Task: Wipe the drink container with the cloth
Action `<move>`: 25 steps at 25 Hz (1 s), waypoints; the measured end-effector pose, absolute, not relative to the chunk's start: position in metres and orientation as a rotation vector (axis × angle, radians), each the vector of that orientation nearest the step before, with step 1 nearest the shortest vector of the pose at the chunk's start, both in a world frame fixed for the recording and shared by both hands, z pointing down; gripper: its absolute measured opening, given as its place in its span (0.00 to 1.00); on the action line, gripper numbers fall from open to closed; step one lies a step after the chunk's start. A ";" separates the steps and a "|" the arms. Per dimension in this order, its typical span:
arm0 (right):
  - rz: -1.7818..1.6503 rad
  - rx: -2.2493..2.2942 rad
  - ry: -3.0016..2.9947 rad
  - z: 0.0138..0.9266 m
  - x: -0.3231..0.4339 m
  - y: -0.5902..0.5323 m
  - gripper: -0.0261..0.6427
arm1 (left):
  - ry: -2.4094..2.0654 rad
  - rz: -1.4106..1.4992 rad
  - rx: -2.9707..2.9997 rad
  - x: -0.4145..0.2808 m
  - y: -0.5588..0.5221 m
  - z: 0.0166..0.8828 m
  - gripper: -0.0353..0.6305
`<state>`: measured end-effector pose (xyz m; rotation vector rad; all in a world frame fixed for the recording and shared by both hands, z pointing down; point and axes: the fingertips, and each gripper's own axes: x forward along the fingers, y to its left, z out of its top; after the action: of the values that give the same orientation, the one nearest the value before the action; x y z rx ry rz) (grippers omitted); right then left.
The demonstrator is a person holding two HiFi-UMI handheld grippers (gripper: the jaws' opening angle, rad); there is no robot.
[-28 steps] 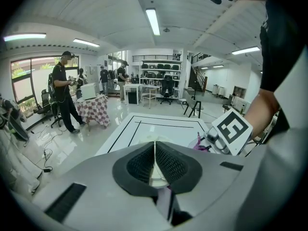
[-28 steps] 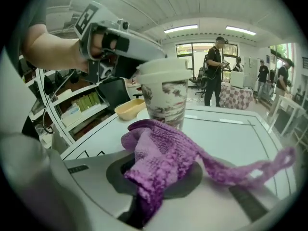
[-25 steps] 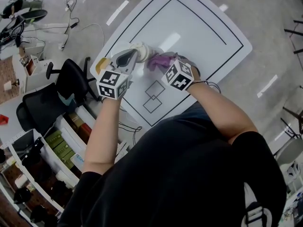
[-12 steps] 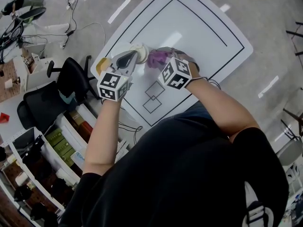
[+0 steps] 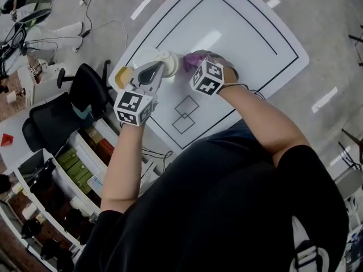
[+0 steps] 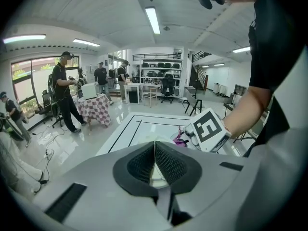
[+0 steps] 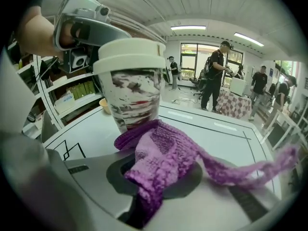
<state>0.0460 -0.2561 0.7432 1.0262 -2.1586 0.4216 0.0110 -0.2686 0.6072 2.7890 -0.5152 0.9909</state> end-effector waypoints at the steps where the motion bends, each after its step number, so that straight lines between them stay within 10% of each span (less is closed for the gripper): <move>1: 0.431 1.018 -2.150 0.749 0.047 -0.258 0.14 | -0.518 0.991 2.789 0.012 -0.269 0.607 0.09; 25: 0.289 0.770 -2.526 0.646 0.064 -0.307 0.15 | -0.549 0.952 2.813 0.014 -0.274 0.602 0.09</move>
<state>0.0637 -0.3073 0.6458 0.7697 -2.5265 0.2895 0.0144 -0.2739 0.6017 2.8129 -0.5490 0.9517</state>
